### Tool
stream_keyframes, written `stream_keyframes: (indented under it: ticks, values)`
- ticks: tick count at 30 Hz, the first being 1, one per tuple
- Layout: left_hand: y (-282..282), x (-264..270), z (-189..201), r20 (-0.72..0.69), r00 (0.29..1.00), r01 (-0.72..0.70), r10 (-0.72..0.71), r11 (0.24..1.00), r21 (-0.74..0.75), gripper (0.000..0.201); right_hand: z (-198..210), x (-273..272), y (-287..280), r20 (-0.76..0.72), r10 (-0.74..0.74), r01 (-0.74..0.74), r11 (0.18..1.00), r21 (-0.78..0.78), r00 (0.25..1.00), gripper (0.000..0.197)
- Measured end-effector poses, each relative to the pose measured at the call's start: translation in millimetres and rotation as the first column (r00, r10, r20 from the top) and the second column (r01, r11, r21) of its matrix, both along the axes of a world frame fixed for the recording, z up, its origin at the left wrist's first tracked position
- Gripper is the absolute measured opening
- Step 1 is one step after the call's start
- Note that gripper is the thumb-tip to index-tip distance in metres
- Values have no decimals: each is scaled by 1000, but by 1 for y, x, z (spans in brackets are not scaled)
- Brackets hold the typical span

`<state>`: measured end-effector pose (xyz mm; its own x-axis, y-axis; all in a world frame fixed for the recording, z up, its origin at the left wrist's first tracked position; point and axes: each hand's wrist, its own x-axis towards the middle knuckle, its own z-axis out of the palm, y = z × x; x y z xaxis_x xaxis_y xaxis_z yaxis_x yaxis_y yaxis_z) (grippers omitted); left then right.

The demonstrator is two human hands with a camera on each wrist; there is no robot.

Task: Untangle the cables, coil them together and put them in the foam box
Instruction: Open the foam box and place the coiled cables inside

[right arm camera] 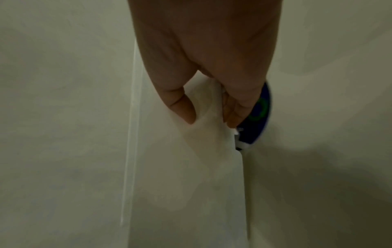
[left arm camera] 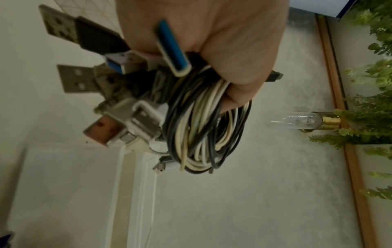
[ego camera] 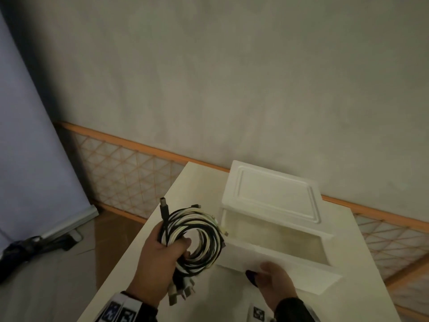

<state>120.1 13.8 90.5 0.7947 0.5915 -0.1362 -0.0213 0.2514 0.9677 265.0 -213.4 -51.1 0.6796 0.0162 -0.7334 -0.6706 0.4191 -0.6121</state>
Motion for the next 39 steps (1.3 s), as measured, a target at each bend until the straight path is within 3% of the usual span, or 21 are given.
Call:
stream_keyframes:
  ticks: [2,4,6,7,8,9,11,12,13,14,15,17,18,21,25,29,31,33,36,37,39]
  values:
    - [-4,0,0,5,999,39,-39,998,43,32,18,-30,-10,2,148,-147,982,-119,989,9]
    - [-7,2,1,-15,997,76,-75,992,103,34,43,-52,-17,-57,363,-364,887,-283,930,7]
    - [-9,4,2,-61,992,116,-107,976,183,34,73,-64,-15,-19,585,-485,653,-582,811,11]
    - [-10,6,3,-82,989,142,-126,961,236,33,89,-68,-10,82,685,-378,493,-784,724,12]
    - [-11,7,4,-98,983,176,-153,936,304,32,106,-74,-5,218,781,-155,371,-915,585,13]
    - [-15,10,6,-105,978,206,-180,905,373,32,129,-86,4,340,866,119,318,-940,368,21]
    - [-26,9,16,-59,981,179,-183,756,629,33,171,-111,27,260,960,507,277,-816,-106,49]
    - [-32,10,22,-57,980,164,-192,608,777,27,190,-119,39,125,965,608,244,-755,-233,56]
    - [-39,9,28,-100,968,204,-231,489,848,23,202,-122,48,-21,963,669,170,-724,-268,59]
    - [-42,9,27,-135,952,227,-274,340,913,23,210,-120,55,-163,961,701,42,-712,-224,62]
    - [-43,9,26,-177,922,296,-346,331,896,25,214,-113,58,-275,950,683,-102,-723,-150,66]
    - [-40,13,19,-151,879,372,-452,454,810,34,214,-93,54,-391,915,498,-297,-815,-94,76]
    - [-39,15,15,-149,862,411,-485,496,765,36,214,-85,50,-359,927,382,-296,-876,-107,79]
    - [-36,23,12,-104,856,401,-507,523,752,33,218,-73,39,-154,977,215,-120,-969,-149,74]
    - [-42,41,11,-30,853,377,-522,573,728,42,219,-55,39,-260,953,299,-205,-932,-157,70]
    - [-34,61,1,49,917,267,-397,699,663,84,220,-24,34,-264,963,335,-234,-913,-48,62]
    - [-29,62,-16,60,947,205,-317,734,648,85,217,-9,28,-231,971,327,-239,-914,63,54]
    - [-28,61,-43,-71,941,261,-331,575,775,80,209,5,26,-217,963,342,-259,-903,158,48]
    - [-36,55,-75,-556,772,600,-307,69,797,84,185,20,34,-303,931,340,-358,-870,204,43]
    - [-38,53,-81,-650,709,674,-273,-11,739,84,175,24,37,-347,916,319,-396,-861,200,42]
    - [-38,54,-85,-679,682,695,-272,-47,717,83,154,31,43,-442,879,277,-476,-835,178,38]
